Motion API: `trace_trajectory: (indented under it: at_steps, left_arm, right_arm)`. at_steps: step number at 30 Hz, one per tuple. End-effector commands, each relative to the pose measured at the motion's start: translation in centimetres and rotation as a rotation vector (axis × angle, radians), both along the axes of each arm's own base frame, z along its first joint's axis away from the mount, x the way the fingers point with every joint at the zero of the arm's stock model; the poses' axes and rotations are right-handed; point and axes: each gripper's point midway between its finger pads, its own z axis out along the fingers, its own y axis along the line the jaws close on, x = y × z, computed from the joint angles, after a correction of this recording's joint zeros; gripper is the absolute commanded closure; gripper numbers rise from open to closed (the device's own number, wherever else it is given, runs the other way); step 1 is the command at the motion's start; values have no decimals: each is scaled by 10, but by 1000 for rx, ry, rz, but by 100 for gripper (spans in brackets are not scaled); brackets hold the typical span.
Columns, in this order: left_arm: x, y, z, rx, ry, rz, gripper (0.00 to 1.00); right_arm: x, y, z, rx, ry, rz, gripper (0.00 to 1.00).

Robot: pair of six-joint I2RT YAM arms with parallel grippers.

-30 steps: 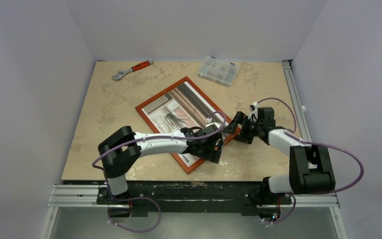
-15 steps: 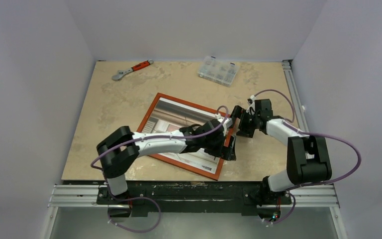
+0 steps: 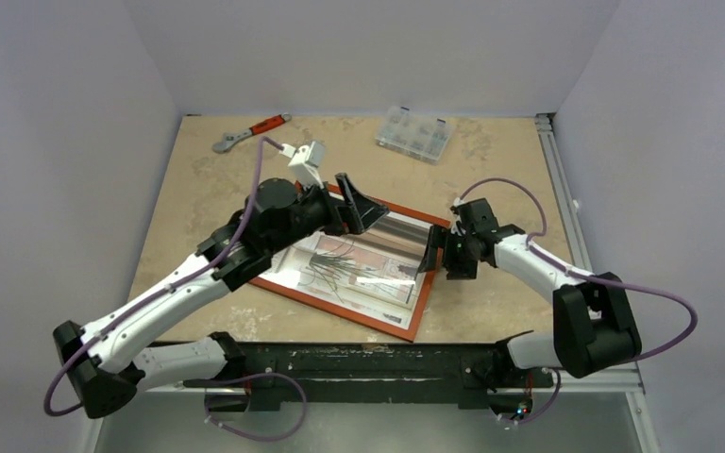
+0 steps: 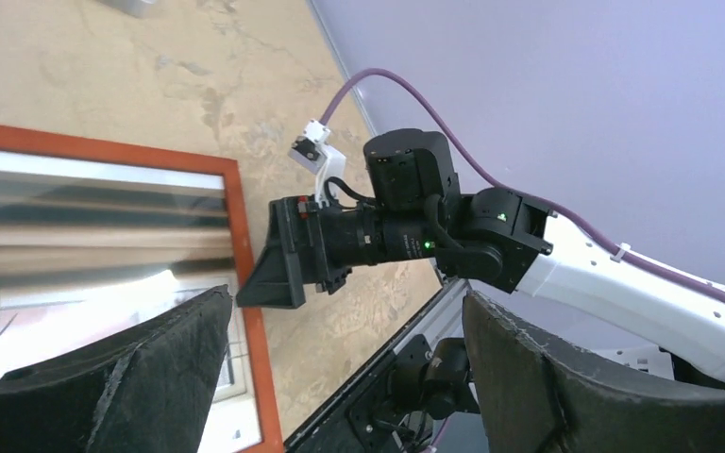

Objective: Put the photo into the frame
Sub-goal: Adjust the photo frame at the center of the board.

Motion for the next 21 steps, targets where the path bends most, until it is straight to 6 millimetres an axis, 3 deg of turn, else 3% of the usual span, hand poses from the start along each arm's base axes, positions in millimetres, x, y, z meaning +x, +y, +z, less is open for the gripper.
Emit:
trace_trajectory:
  at_steps: [1,5,10,18,21]
  left_arm:
    - [-8,46,-30,139,48,121,11]
    - [-15,74,-30,175,31,186,10]
    - [-16,108,-49,335,57,276,10]
    - [-17,147,-90,566,125,380,9]
    - [-15,154,-107,620,152,397,6]
  right_arm:
    - [-12,-12,-14,-85,18,-23,26]
    - [-12,-3,-20,-118,12,6,30]
    - [-8,4,-30,-157,27,32,42]
    - [3,-3,-37,-252,22,60,85]
    - [13,-10,-31,-308,14,50,94]
